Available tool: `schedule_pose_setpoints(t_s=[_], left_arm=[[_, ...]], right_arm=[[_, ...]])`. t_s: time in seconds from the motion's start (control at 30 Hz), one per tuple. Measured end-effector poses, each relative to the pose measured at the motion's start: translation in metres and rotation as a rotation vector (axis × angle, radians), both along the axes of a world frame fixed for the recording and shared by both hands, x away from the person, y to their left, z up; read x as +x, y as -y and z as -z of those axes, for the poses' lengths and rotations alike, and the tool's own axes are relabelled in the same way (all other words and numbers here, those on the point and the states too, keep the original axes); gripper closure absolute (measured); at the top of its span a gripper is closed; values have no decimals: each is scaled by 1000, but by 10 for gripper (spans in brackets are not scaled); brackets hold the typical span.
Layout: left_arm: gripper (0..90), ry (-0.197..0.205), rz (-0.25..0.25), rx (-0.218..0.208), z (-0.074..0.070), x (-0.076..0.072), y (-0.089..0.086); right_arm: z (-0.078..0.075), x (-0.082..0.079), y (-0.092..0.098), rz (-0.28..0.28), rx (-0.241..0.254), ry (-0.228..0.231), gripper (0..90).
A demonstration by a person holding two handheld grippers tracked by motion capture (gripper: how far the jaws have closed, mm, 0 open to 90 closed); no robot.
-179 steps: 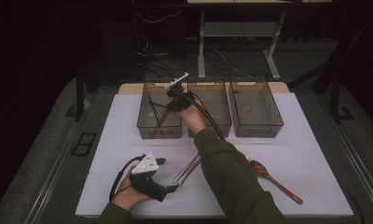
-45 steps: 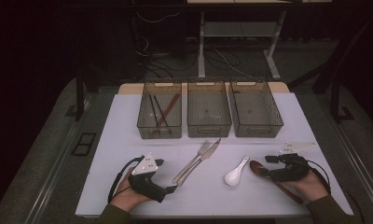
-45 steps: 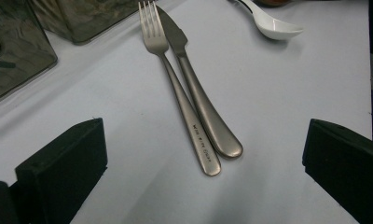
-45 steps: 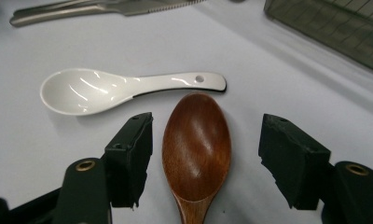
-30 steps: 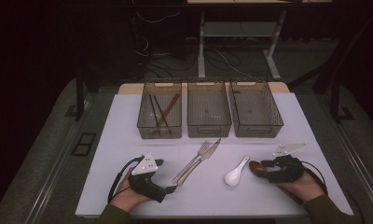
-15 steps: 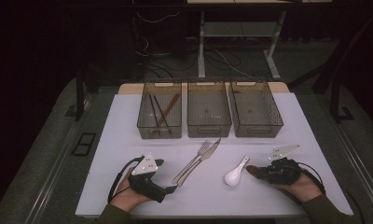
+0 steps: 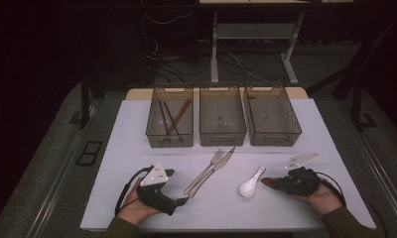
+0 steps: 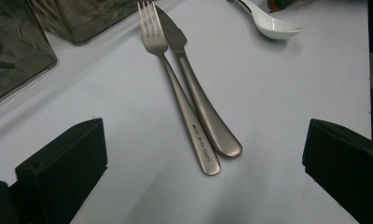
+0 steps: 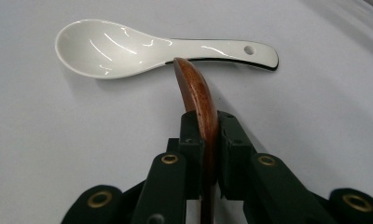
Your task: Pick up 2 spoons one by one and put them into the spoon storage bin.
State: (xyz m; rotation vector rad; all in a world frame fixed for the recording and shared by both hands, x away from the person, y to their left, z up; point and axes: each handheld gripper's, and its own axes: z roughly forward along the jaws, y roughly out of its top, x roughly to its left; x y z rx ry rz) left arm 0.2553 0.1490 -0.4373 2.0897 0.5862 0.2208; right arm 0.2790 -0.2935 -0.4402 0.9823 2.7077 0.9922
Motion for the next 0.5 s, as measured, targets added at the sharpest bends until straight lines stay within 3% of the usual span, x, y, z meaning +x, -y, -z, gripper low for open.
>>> schedule_pose_setpoints(t_s=[0.5], left_arm=[[0, -2, 4, 1, 0, 0, 0]], right_arm=[[-21, 10, 6, 25, 52, 36, 814]])
